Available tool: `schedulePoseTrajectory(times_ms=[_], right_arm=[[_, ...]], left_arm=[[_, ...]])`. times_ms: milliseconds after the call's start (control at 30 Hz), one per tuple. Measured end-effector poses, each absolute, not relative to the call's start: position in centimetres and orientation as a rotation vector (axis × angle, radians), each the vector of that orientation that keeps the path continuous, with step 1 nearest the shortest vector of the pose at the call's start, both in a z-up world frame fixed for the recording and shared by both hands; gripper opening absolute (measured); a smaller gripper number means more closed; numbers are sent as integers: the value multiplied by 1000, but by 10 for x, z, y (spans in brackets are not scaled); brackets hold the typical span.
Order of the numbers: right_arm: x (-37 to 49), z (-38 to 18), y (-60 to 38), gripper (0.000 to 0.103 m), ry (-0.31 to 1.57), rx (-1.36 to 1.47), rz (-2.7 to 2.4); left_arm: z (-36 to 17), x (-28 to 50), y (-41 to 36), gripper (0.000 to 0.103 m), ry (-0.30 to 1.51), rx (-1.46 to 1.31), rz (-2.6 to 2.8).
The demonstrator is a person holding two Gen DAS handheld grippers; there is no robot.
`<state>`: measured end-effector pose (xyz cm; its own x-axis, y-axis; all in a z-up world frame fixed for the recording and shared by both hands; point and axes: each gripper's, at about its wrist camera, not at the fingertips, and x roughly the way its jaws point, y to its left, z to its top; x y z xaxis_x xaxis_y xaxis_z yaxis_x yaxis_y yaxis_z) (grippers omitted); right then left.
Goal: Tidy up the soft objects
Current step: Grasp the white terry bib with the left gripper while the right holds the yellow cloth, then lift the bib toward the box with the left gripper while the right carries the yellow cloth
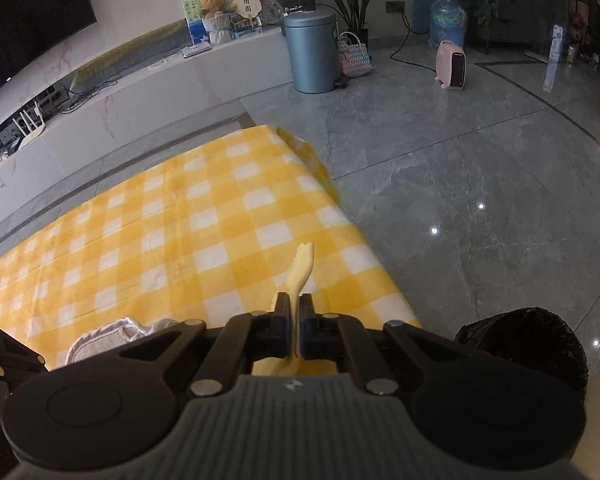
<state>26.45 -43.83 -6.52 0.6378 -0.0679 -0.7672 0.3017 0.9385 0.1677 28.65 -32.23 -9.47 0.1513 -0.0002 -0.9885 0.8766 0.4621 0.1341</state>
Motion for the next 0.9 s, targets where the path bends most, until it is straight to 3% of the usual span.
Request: schedulePoseTrajectory(times_ms=[200,633,900], right_arm=[[266,-64,-430,2,845,307,-117],[260,-54,-425,2,806,300,-61],[246,-22,-419,2,712,308,-27]], left_arm=[[-73,283,-319,12,1257,815,-707],[6,250,-282,12,949,396,-574],[38,226,-234,12,848,184,-480]])
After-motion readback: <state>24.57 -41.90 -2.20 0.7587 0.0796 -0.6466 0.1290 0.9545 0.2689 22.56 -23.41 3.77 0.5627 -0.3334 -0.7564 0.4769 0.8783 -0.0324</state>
